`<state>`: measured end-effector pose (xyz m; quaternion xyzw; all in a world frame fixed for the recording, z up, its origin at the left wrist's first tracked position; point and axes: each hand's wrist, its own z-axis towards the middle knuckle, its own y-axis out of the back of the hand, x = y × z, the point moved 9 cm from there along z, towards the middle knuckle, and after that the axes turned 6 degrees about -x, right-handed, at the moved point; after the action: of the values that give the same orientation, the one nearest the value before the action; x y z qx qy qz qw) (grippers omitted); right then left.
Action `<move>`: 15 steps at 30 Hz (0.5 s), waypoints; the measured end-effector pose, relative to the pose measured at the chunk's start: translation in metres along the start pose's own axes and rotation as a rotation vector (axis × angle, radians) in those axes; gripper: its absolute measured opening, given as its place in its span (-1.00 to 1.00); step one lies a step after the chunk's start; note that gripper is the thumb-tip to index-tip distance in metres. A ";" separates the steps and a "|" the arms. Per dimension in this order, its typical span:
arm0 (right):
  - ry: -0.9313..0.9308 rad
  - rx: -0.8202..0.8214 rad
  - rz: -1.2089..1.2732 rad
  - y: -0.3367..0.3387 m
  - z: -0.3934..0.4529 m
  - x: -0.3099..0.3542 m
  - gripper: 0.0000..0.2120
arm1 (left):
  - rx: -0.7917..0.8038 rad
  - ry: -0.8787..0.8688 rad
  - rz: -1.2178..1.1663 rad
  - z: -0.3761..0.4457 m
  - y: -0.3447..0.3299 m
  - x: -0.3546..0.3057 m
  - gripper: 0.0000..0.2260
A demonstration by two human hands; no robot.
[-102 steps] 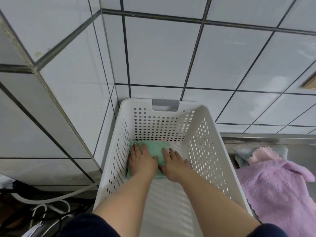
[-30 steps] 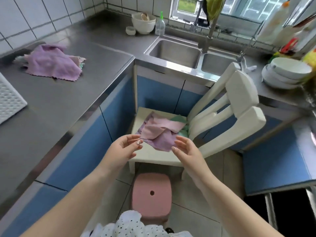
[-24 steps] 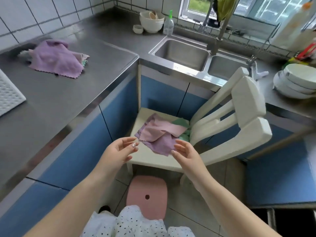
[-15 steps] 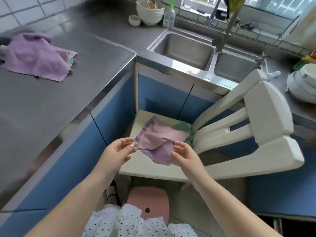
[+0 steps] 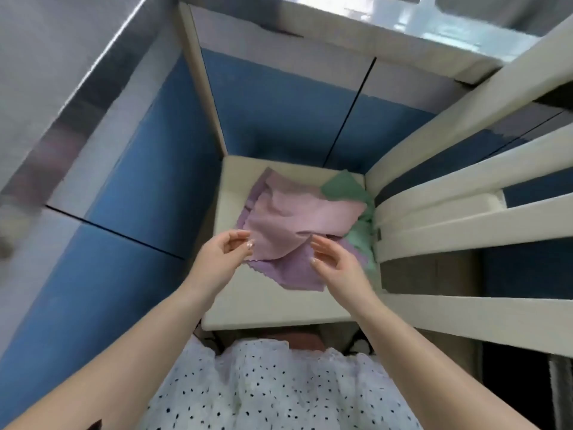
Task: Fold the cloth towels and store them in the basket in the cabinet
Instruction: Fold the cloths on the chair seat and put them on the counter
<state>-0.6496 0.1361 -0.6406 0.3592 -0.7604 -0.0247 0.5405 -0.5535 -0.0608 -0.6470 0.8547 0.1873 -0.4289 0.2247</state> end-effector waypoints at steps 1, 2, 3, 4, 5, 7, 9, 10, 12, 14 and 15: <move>0.016 0.023 -0.053 -0.007 0.014 -0.018 -0.59 | -0.021 -0.008 0.031 0.012 -0.009 0.013 -0.86; 0.042 0.052 -0.099 -0.016 0.029 -0.040 -0.55 | -0.034 -0.032 0.065 0.026 -0.021 0.030 -0.85; 0.078 0.075 -0.158 -0.023 0.040 -0.053 -0.50 | -0.037 -0.069 0.115 0.037 -0.031 0.042 -0.83; 0.122 0.094 -0.216 -0.030 0.049 -0.064 -0.45 | -0.029 -0.112 0.170 0.045 -0.041 0.052 -0.81; 0.149 0.112 -0.256 -0.037 0.059 -0.077 -0.39 | -0.008 -0.136 0.228 0.054 -0.052 0.064 -0.79; 0.217 0.134 -0.303 -0.049 0.076 -0.095 -0.31 | 0.037 -0.174 0.335 0.071 -0.070 0.088 -0.73; 0.297 0.140 -0.379 -0.060 0.095 -0.111 -0.34 | 0.062 -0.209 0.405 0.091 -0.084 0.109 -0.65; 0.343 0.126 -0.417 -0.063 0.102 -0.113 -0.36 | 0.065 -0.221 0.419 0.098 -0.087 0.114 -0.61; 0.412 0.081 -0.443 -0.065 0.116 -0.112 -0.39 | 0.046 -0.251 0.444 0.110 -0.090 0.118 -0.54; 0.458 0.027 -0.446 -0.065 0.130 -0.109 -0.40 | 0.024 -0.298 0.475 0.123 -0.092 0.114 -0.53; 0.482 -0.003 -0.455 -0.065 0.138 -0.108 -0.39 | 0.015 -0.324 0.484 0.131 -0.094 0.112 -0.54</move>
<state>-0.7145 0.1011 -0.8127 0.5146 -0.5109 -0.0602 0.6859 -0.6232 -0.0398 -0.8290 0.7966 -0.0636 -0.4949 0.3413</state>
